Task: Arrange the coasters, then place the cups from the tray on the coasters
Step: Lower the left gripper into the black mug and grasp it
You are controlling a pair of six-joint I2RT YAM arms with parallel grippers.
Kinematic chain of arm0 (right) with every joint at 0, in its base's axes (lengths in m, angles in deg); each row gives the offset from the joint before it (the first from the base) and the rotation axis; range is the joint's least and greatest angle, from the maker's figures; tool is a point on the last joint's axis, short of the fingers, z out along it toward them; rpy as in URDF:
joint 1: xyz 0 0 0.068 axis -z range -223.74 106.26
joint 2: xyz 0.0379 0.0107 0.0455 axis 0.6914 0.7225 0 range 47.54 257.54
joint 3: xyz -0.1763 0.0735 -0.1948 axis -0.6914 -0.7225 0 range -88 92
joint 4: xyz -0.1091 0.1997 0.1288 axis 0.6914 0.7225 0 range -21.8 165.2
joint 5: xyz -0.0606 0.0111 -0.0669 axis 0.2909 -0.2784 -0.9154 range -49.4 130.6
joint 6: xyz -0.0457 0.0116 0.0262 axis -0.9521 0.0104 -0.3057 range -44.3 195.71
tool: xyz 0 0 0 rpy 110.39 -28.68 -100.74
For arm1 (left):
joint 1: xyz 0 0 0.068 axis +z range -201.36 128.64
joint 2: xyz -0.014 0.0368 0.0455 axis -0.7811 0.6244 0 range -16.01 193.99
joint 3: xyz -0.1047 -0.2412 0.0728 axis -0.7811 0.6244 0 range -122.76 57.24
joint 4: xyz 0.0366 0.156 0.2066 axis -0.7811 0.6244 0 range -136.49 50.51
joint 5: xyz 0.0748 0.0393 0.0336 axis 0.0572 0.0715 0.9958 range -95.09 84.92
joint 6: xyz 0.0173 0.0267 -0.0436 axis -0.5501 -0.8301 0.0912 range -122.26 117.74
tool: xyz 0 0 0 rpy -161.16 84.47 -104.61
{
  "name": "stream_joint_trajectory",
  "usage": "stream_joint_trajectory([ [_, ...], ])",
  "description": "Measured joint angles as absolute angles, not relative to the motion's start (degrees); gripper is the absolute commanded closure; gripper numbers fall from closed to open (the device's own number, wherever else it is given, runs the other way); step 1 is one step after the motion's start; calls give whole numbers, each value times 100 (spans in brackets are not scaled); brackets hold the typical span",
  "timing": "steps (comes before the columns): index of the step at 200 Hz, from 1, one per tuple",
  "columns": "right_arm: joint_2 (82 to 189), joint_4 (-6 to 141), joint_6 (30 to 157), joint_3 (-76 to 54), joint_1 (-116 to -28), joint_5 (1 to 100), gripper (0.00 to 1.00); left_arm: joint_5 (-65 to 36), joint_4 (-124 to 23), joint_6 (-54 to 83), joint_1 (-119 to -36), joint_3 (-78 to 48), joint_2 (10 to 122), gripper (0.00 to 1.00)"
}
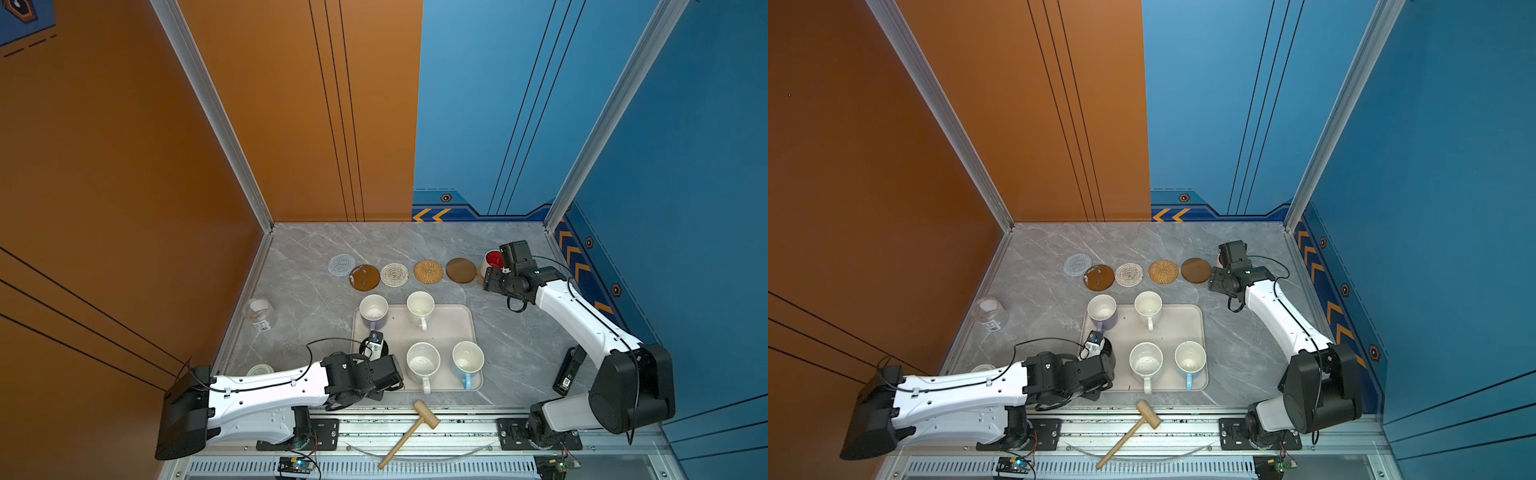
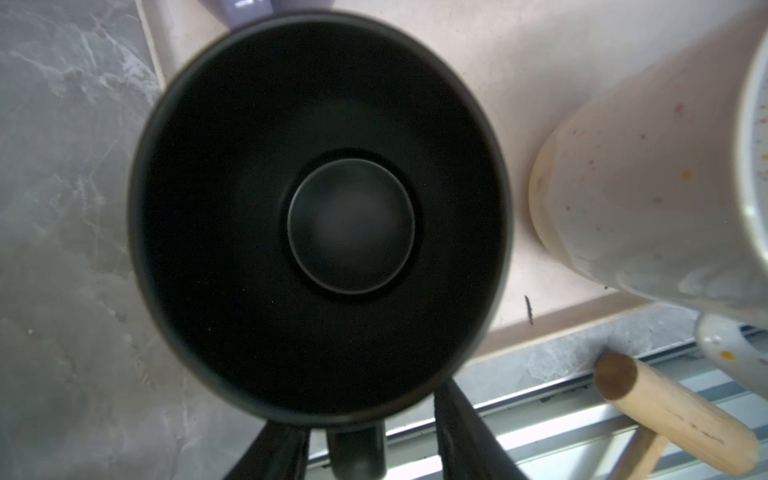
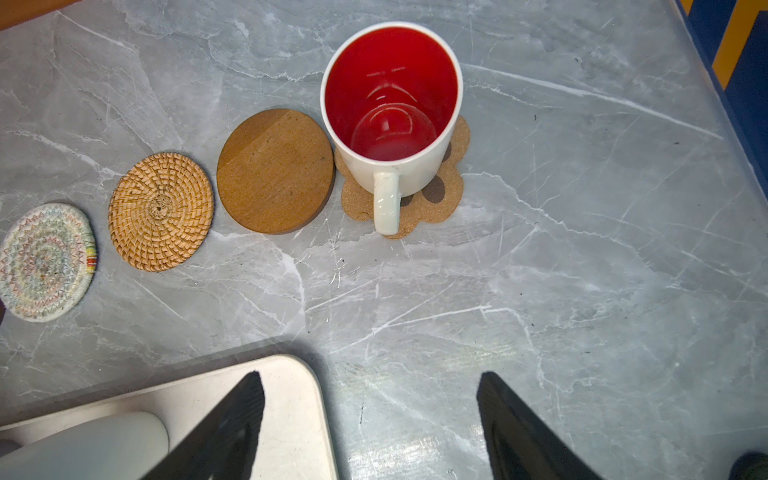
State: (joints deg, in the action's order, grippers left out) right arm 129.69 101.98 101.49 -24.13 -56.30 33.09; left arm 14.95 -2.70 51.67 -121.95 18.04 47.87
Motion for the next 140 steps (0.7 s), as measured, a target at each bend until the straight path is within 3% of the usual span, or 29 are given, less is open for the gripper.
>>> stream_joint_trajectory([
  [68, 12971, 10137, 10208, -2500, -5604, 3381, 21, 1477, -549, 5159, -11948, 1977, 4787, 60],
  [129, 12927, 10056, 10256, -2605, -5582, 3440, 21, 1401, -720, 5154, -11924, 2049, 4927, 80],
  [140, 12921, 10054, 10256, -2616, -5567, 3438, 21, 1381, -729, 5150, -11913, 2053, 4931, 88],
])
